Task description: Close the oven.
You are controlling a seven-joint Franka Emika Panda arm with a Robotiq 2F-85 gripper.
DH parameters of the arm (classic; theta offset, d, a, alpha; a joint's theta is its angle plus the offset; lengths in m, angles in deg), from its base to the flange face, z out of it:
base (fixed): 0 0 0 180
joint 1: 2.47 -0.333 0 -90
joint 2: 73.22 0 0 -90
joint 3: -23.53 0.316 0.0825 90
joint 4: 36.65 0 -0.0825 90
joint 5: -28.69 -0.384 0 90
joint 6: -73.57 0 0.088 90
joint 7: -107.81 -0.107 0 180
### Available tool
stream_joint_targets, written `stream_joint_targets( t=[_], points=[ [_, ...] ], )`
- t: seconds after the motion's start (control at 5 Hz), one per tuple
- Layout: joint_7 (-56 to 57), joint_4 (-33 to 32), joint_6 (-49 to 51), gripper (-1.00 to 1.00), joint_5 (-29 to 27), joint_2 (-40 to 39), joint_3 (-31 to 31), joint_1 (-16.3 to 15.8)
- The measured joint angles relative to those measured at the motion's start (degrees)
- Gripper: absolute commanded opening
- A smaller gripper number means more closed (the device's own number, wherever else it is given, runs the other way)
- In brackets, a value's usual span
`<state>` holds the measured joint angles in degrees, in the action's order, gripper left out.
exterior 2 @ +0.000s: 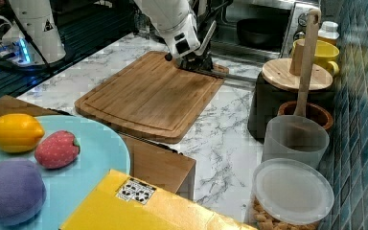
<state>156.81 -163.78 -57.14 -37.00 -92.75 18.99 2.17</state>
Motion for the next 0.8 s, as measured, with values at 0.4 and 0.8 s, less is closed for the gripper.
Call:
stream_joint_targets(
  t=[0.4, 0.8],
  points=[
    [2.5, 0.2, 0.8, -1.00, 3.5, -0.2, 3.0, 0.1],
    [2.5, 1.9, 1.0, -1.00, 3.0, -2.8, 4.4, -0.3]
  ],
)
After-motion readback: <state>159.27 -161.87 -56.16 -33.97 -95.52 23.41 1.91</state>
